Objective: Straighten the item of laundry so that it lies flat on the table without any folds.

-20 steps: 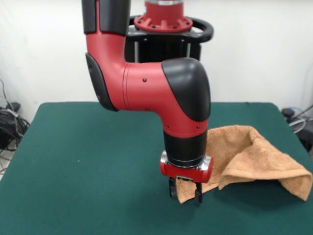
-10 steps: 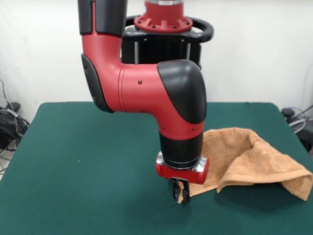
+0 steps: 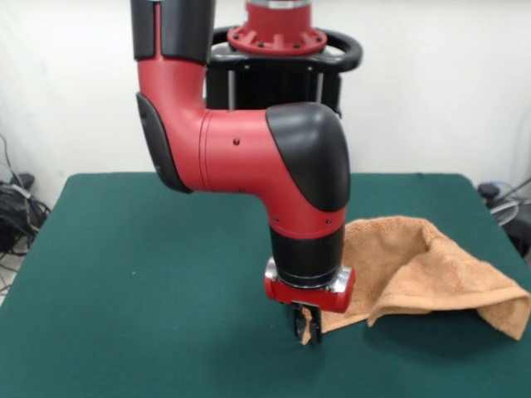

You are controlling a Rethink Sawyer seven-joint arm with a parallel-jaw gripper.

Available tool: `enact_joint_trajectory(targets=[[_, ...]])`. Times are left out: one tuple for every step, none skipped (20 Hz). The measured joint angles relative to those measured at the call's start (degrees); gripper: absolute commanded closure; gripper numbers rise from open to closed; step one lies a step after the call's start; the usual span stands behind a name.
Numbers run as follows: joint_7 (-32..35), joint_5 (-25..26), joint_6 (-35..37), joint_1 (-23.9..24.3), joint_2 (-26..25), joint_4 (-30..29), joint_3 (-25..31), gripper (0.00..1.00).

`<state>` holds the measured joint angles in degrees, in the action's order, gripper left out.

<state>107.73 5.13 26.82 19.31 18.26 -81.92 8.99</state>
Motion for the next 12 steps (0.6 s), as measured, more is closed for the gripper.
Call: enact_joint_trajectory(targets=[[0.0, 0.0, 0.3, 0.0, 0.0, 0.2, 0.0, 1.00], [0.0, 0.0, 0.6, 0.0, -0.1, 0.3, 0.0, 1.00], [0.0, 0.0, 1.1, 0.0, -0.1, 0.5, 0.0, 1.00], [0.0, 0.0, 1.4, 0.1, -0.2, 0.6, 0.1, 1.00], [0.0, 0.0, 1.8, 0.2, -0.2, 0.8, 0.2, 1.00], [0.0, 0.1, 2.5, 0.6, -0.4, 1.1, 0.6, 1.00], [0.0, 0.1, 3.3, 1.1, -0.5, 1.3, 1.0, 1.00], [0.0, 0.3, 3.7, 1.5, -0.6, 1.5, 1.4, 1.00], [-0.1, 0.5, 4.2, 2.0, -0.6, 1.6, 1.8, 1.00], [-0.1, 0.6, 4.6, 2.4, -0.7, 1.7, 2.2, 1.00], [-0.2, 1.0, 5.3, 3.3, -0.8, 1.8, 3.0, 1.00], [-0.3, 1.2, 5.9, 3.9, -0.9, 1.9, 3.5, 1.00]])
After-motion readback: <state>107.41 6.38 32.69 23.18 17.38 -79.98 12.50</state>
